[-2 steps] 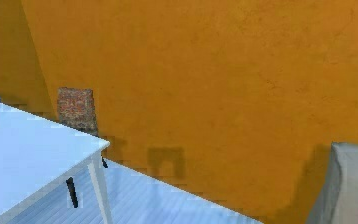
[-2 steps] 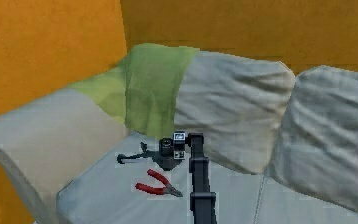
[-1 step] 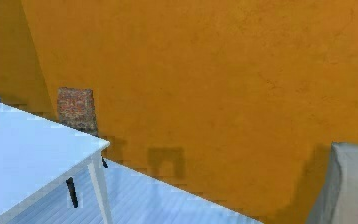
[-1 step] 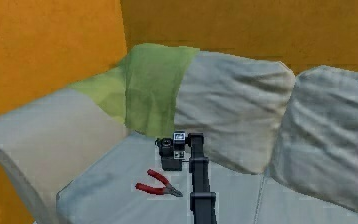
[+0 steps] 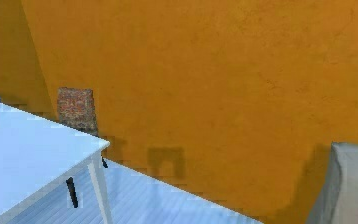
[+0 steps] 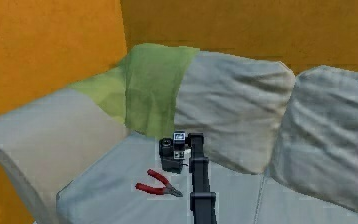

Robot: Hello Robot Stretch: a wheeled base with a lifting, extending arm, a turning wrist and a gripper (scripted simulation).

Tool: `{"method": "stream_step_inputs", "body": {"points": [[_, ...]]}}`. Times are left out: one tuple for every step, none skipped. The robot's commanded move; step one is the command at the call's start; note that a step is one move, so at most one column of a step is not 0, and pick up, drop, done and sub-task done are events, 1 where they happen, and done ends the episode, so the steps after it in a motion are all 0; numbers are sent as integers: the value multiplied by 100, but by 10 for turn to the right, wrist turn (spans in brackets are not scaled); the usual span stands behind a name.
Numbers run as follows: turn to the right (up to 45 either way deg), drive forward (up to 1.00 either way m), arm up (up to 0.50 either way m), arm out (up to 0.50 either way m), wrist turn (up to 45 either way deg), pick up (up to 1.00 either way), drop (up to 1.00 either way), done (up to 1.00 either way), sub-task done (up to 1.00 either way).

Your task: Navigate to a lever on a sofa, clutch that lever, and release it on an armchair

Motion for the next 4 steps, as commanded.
{"method": "stream_step_inputs", "body": {"points": [[0, 0, -30, 0, 0, 0, 0, 0, 0], [0, 0, 0, 0, 0, 100, 0, 0, 0], [0, 0, 10, 0, 0, 0, 0, 0, 0], [0, 0, 42, 0, 0, 0, 0, 0, 0]]}}
